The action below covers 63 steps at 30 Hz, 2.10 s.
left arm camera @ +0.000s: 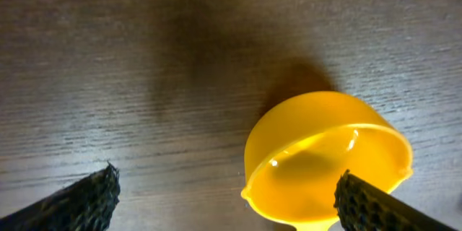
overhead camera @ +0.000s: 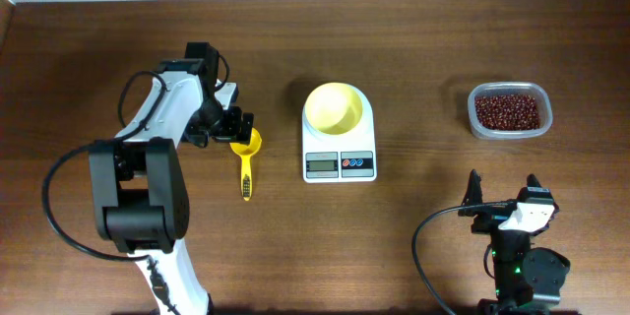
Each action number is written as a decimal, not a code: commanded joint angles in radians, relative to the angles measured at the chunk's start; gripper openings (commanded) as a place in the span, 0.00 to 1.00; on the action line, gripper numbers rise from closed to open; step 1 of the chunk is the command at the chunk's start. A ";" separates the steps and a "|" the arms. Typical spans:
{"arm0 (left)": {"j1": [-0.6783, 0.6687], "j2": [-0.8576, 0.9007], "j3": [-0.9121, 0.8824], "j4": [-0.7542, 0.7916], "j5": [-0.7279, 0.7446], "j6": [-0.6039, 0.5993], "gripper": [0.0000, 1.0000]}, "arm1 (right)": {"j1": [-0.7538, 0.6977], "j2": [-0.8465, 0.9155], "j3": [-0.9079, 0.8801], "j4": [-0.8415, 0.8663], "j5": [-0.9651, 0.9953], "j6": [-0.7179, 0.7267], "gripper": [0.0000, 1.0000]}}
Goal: Scoop item into bowl and weigh 50g on scale
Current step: 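Move the left gripper over the yellow scoop's bowl, then grasp the yellow scoop rim with the left gripper and lift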
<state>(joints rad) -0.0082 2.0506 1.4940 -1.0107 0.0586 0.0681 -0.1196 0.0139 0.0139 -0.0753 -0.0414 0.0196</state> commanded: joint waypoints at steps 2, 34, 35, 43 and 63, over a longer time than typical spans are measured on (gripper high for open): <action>0.000 0.010 -0.048 0.053 -0.007 0.016 0.99 | 0.008 -0.011 -0.008 -0.003 0.009 0.004 0.99; 0.000 0.012 -0.134 0.185 -0.006 0.016 0.99 | 0.008 -0.011 -0.008 -0.003 0.009 0.004 0.99; 0.000 0.012 -0.134 0.184 -0.006 0.016 0.99 | 0.008 -0.011 -0.008 -0.003 0.009 0.004 0.99; 0.000 0.012 -0.134 0.189 -0.006 0.016 0.63 | 0.008 -0.010 -0.008 -0.003 0.009 0.004 0.99; 0.000 0.012 -0.134 0.188 -0.003 0.016 0.12 | 0.008 -0.011 -0.008 -0.003 0.009 0.004 0.99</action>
<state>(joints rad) -0.0093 2.0495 1.3853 -0.8211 0.0704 0.0860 -0.1196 0.0139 0.0139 -0.0753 -0.0414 0.0193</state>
